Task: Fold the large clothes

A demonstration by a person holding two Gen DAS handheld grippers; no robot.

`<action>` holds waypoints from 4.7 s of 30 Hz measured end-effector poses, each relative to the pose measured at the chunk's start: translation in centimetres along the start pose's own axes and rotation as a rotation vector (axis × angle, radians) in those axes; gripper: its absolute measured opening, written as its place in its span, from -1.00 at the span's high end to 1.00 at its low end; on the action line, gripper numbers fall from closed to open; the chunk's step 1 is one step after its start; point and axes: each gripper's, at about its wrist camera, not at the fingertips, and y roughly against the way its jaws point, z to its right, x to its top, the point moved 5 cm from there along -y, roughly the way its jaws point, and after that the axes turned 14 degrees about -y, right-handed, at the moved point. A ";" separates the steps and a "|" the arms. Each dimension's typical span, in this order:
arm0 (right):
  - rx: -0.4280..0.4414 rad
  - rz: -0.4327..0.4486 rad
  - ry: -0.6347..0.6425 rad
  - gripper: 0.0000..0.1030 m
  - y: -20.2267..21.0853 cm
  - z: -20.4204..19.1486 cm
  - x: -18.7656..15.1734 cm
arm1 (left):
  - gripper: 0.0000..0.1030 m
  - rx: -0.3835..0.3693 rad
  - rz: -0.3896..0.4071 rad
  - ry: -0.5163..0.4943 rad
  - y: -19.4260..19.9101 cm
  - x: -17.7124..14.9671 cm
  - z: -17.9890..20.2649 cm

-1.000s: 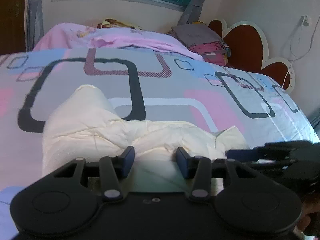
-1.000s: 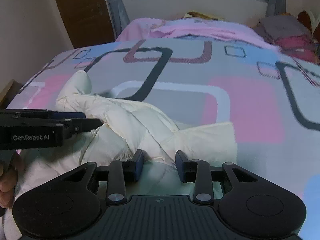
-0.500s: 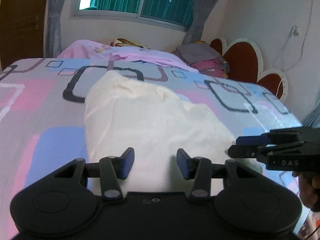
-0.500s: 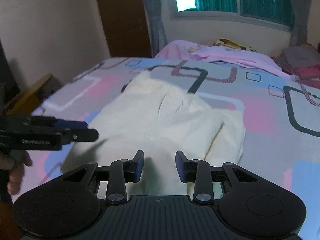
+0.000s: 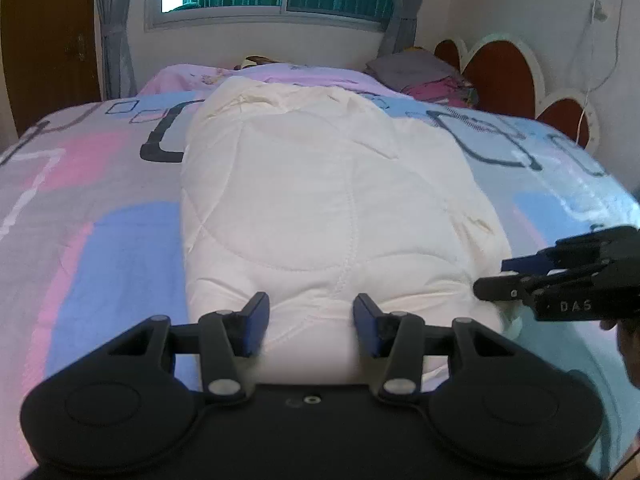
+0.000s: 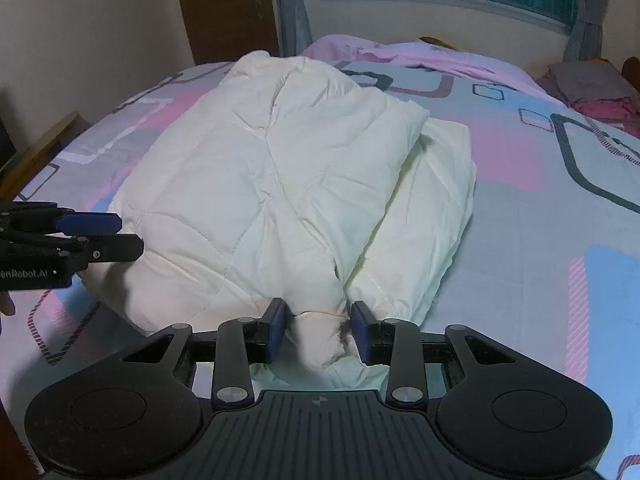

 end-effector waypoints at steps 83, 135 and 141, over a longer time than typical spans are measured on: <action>-0.124 0.330 -0.090 -1.00 25.2 -2.7 -9.8 | -1.00 0.231 0.235 0.048 22.4 -2.9 11.2; -0.114 0.323 -0.060 -1.00 25.1 -2.1 -9.7 | -0.99 0.225 0.264 0.032 22.6 -2.5 11.3; -0.110 0.318 -0.057 -1.00 24.9 -2.1 -9.9 | -0.99 0.231 0.267 0.031 22.7 -2.7 11.1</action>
